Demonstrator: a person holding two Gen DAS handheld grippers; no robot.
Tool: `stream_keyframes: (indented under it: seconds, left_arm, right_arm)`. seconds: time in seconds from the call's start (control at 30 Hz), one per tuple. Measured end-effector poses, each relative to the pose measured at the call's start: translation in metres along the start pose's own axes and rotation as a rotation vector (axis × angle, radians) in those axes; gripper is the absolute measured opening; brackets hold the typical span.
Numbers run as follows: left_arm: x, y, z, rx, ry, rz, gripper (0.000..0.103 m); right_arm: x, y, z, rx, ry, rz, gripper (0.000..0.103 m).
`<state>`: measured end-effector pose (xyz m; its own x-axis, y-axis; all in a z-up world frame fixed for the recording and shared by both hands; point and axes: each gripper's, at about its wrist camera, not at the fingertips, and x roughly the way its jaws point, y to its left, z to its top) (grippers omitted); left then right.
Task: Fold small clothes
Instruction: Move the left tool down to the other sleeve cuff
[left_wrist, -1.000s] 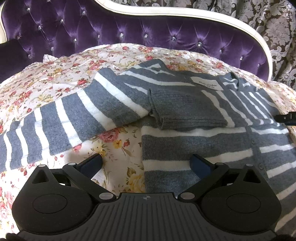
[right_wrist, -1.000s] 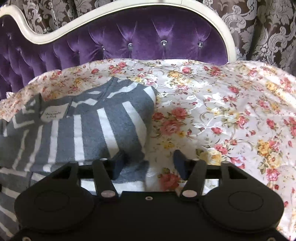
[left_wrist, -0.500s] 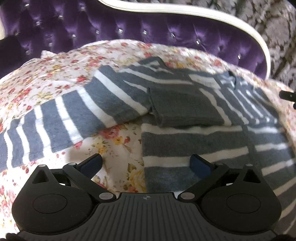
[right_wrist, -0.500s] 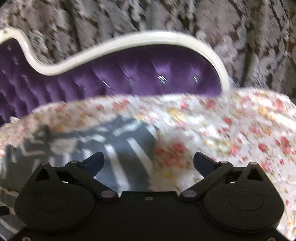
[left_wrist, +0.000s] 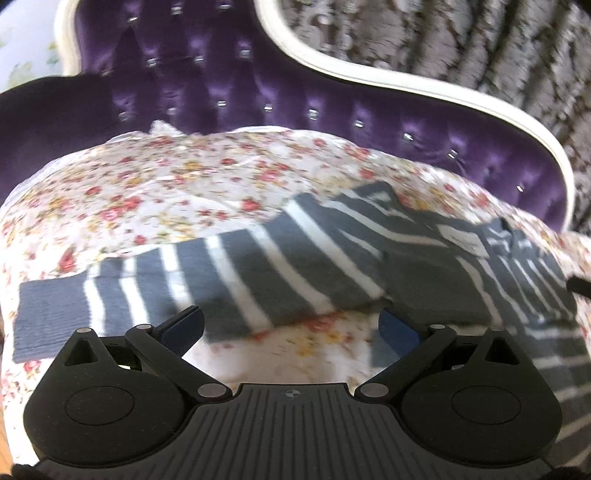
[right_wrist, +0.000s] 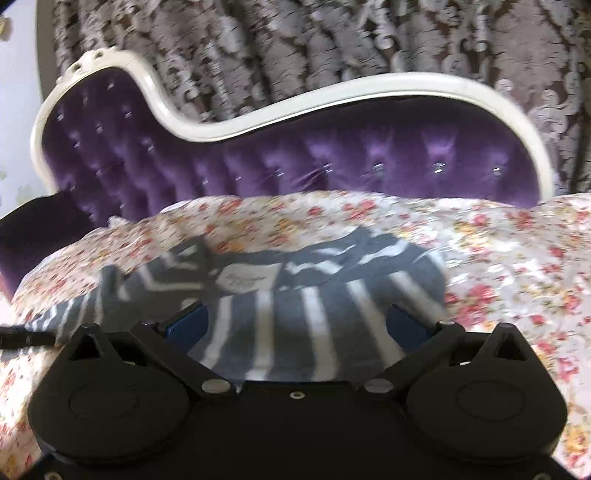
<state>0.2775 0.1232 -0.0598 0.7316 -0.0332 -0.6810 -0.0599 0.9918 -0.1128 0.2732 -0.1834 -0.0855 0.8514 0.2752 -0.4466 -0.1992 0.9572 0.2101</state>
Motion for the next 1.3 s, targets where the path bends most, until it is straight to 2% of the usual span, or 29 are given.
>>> stream_keyframes:
  seconds: [0.27,0.53,0.73,0.87,0.97,1.07,1.23,1.3]
  left_arm:
    - [-0.003,0.048,0.008,-0.131,0.002,0.033,0.102]
    - [-0.002,0.088,0.004,-0.214,0.035,0.012,0.102]
    - [-0.018,0.129,0.002,-0.285,-0.018,0.069,0.102]
    - [-0.026,0.169,-0.003,-0.449,-0.031,0.03,0.102]
    - [-0.027,0.188,-0.01,-0.534,-0.022,0.017,0.102]
    - [-0.024,0.196,-0.017,-0.568,0.0,0.011,0.102]
    - [-0.011,0.203,-0.03,-0.644,0.054,-0.07,0.102]
    - [-0.007,0.2,-0.032,-0.642,0.065,-0.069,0.102]
  right_arm:
    - [0.005,0.029,-0.012,-0.065,0.025,0.103,0.102]
    - [0.003,0.04,-0.015,-0.099,0.037,0.177,0.102]
    - [0.001,0.034,-0.014,-0.062,0.029,0.188,0.102]
    - [0.002,0.027,-0.013,-0.016,0.031,0.194,0.102]
    - [0.003,0.024,-0.013,0.013,0.041,0.2,0.102]
    - [0.005,0.024,-0.014,0.016,0.049,0.198,0.102]
    - [0.007,0.028,-0.014,0.006,0.058,0.197,0.102]
    - [0.009,0.03,-0.015,0.0,0.064,0.199,0.102]
